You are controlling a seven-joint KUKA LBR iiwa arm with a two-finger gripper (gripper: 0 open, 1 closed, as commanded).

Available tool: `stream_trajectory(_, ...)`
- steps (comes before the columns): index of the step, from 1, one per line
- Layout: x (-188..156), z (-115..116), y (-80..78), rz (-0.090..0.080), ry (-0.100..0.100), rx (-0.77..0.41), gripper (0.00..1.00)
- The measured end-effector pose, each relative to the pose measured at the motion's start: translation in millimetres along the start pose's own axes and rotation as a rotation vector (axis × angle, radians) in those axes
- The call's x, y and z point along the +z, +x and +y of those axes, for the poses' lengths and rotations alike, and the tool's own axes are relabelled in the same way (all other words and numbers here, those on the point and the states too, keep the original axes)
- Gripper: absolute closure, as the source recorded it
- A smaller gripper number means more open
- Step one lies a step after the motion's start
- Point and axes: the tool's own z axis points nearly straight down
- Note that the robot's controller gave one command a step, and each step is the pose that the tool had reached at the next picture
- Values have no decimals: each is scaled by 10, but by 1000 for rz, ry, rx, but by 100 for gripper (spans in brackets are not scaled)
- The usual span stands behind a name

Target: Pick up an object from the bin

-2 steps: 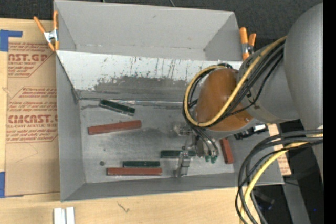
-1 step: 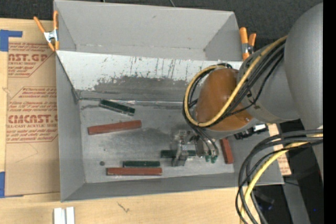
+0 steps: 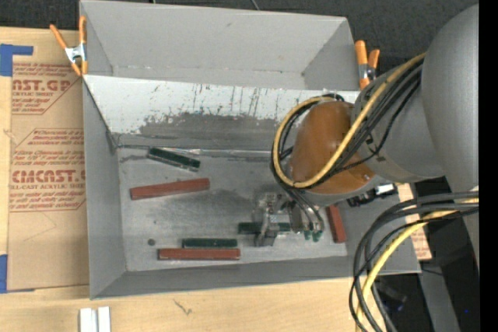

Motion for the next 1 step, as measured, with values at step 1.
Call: stream_trajectory(1, -1588, 469, -217, -5, -1, -30, 100)
